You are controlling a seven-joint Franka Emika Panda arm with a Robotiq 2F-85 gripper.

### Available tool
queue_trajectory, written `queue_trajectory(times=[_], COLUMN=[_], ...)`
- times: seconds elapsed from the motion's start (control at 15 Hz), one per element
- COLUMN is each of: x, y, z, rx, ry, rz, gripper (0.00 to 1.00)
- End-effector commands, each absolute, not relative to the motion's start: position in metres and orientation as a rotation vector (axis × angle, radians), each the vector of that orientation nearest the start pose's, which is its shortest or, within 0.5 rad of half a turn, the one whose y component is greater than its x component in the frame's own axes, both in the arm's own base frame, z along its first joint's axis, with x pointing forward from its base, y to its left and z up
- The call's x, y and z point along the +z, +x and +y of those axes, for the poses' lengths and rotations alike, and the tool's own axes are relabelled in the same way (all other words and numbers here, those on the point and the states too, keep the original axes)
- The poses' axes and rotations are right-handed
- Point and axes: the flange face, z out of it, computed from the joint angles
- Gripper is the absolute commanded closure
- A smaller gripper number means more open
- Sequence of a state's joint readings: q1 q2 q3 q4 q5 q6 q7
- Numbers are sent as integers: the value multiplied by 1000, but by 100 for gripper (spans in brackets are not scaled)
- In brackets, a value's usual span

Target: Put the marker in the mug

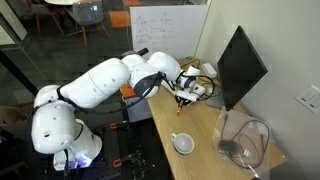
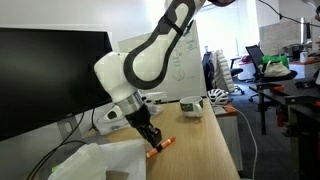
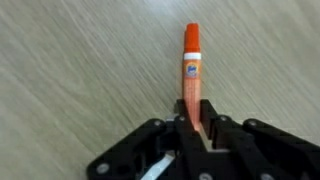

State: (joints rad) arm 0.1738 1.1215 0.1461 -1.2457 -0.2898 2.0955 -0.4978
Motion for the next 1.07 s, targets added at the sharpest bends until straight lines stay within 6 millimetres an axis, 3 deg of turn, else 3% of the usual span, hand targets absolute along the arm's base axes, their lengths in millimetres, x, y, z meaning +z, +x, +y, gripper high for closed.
queue_trajectory(times=[0.0,0.2,0.33,0.67,1.0], x=[67,89,108,157,218], y=[690,693,694,669,629], z=[190,183,169,87,3], rx=[414,373,342,348,241], ry=[-2872,-2863,-2874,-2883,-2930], rz=[-1326,-1295,-1263,-1208,-1109], gripper=[99,96,96,96,96])
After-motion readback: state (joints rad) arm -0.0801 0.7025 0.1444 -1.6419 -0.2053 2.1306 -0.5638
